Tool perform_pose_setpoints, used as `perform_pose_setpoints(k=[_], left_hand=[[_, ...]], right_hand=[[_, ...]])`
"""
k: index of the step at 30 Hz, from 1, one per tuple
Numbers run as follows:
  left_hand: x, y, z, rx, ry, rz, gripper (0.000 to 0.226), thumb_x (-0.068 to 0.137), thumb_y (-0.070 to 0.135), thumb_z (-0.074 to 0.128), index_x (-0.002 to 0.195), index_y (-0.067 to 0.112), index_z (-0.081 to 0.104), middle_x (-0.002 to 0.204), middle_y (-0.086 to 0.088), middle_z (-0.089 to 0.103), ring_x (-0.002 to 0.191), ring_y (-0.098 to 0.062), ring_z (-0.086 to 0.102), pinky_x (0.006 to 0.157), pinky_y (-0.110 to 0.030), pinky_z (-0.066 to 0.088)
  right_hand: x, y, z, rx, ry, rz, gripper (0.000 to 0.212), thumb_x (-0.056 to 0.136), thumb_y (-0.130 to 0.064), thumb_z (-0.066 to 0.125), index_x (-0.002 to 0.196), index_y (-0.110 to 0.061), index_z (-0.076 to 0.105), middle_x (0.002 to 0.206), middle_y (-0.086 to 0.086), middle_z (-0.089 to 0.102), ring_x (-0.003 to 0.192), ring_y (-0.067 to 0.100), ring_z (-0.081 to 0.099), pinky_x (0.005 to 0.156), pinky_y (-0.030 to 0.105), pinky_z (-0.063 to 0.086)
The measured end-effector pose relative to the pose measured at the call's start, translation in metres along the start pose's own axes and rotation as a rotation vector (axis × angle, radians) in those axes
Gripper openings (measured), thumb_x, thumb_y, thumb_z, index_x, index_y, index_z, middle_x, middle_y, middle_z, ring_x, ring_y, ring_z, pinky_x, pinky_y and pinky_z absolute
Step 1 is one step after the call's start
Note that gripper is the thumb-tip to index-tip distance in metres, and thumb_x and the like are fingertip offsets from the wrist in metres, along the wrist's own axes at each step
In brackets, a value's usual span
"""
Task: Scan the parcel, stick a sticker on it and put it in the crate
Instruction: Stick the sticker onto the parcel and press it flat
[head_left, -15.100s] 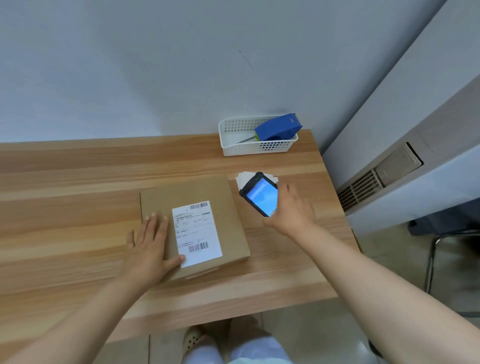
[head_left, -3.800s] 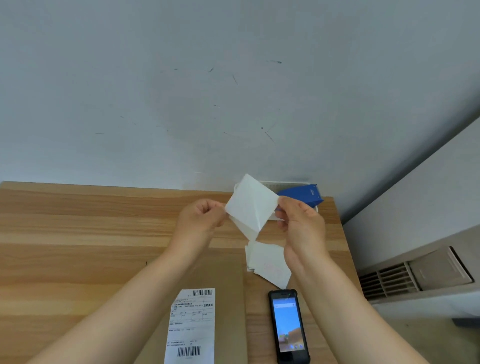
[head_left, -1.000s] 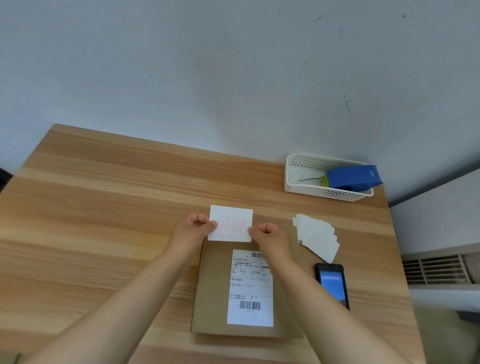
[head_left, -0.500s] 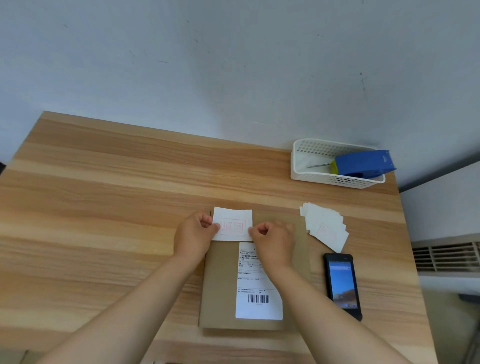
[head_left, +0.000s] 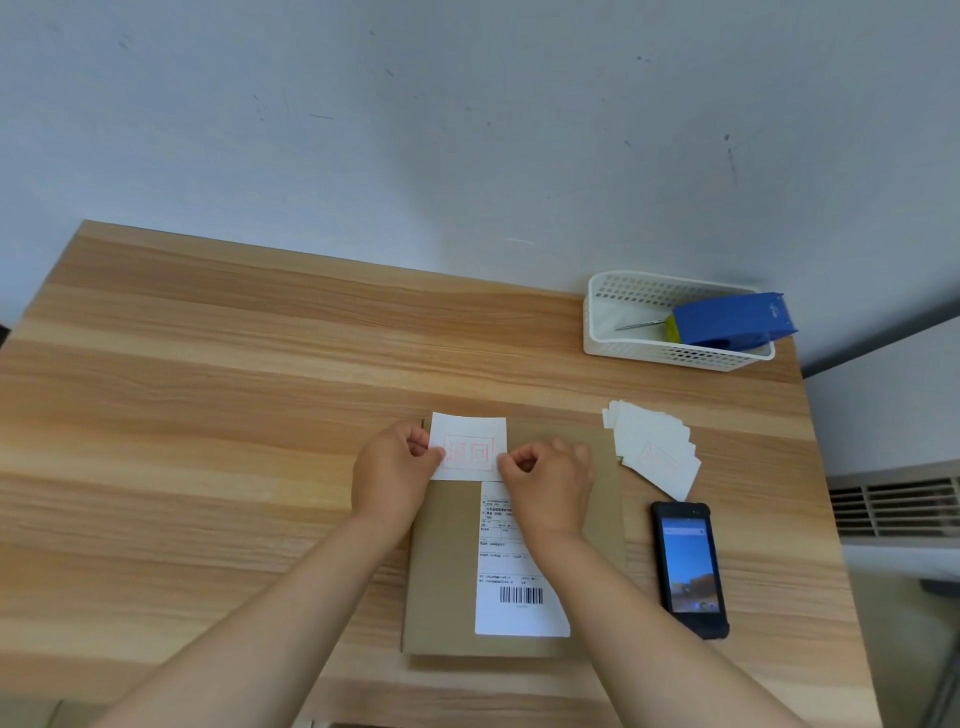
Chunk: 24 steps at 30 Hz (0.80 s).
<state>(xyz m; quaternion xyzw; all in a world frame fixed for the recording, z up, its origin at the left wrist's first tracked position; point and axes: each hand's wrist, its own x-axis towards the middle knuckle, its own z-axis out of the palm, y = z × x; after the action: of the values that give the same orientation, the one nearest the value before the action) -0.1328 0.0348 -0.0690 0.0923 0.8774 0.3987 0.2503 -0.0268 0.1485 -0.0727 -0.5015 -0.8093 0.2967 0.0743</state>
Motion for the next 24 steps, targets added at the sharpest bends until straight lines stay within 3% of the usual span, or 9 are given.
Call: perform_pose_setpoints(k=[8,11,14,16,18,21,24], left_hand=[[-0.002,-0.001,0.003,0.051,0.025,0.095,0.01,0.076,0.014,0.067,0.074,0.016,0.058,0.068,0.004,0.059,0.063,-0.014,0.055,0.052,-0.025,0.036],[-0.001,-0.005,0.005,0.046,0.109,0.084,0.033,0.073,0.015,0.072,0.099,0.01,0.053,0.094,-0.003,0.056,0.083,-0.02,0.054,0.07,-0.032,0.047],[-0.005,-0.011,0.01,0.053,0.093,0.11,0.045,0.079,0.015,0.068,0.119,0.008,0.047,0.115,-0.008,0.049,0.1,-0.024,0.053,0.083,-0.036,0.047],[-0.011,-0.017,0.019,0.063,0.053,0.153,0.046,0.082,0.018,0.063,0.124,0.01,0.045,0.119,-0.01,0.049,0.109,-0.026,0.048,0.09,-0.035,0.043],[-0.016,-0.023,0.025,0.037,0.025,0.153,0.053,0.084,0.022,0.061,0.132,0.013,0.041,0.122,-0.009,0.049,0.115,-0.025,0.041,0.094,-0.032,0.037],[-0.015,-0.03,0.027,-0.017,0.013,0.163,0.051,0.085,0.026,0.057,0.133,0.02,0.041,0.119,-0.006,0.053,0.114,-0.022,0.041,0.092,-0.03,0.035],[-0.013,-0.036,0.026,-0.045,-0.007,0.205,0.046,0.087,0.034,0.047,0.131,0.026,0.043,0.116,-0.002,0.056,0.111,-0.021,0.044,0.094,-0.035,0.038]], right_hand=[[-0.003,0.001,0.004,-0.062,0.03,-0.052,0.017,0.077,-0.03,0.066,0.063,-0.021,0.063,0.078,-0.004,0.064,0.089,0.021,0.046,0.084,0.037,0.04],[-0.006,0.001,0.005,-0.064,0.071,-0.064,0.013,0.079,-0.032,0.065,0.076,-0.02,0.062,0.086,-0.003,0.062,0.094,0.022,0.046,0.086,0.034,0.036],[-0.011,-0.001,0.012,-0.141,0.084,-0.002,0.04,0.074,-0.043,0.068,0.102,-0.016,0.06,0.103,0.004,0.059,0.104,0.027,0.045,0.09,0.037,0.032],[-0.018,-0.006,0.02,-0.224,0.108,0.005,0.066,0.063,-0.062,0.064,0.107,-0.012,0.057,0.105,0.007,0.057,0.1,0.031,0.048,0.086,0.041,0.035],[-0.024,-0.009,0.026,-0.244,0.124,-0.013,0.079,0.058,-0.071,0.056,0.109,-0.012,0.055,0.105,0.008,0.057,0.098,0.033,0.048,0.083,0.043,0.037],[-0.024,-0.003,0.026,-0.17,0.091,-0.025,0.061,0.068,-0.053,0.069,0.115,-0.018,0.055,0.11,0.009,0.054,0.103,0.033,0.044,0.089,0.042,0.03],[-0.022,0.006,0.02,-0.134,0.095,-0.077,0.044,0.078,-0.034,0.068,0.119,-0.024,0.057,0.11,0.007,0.054,0.103,0.032,0.043,0.089,0.04,0.029]])
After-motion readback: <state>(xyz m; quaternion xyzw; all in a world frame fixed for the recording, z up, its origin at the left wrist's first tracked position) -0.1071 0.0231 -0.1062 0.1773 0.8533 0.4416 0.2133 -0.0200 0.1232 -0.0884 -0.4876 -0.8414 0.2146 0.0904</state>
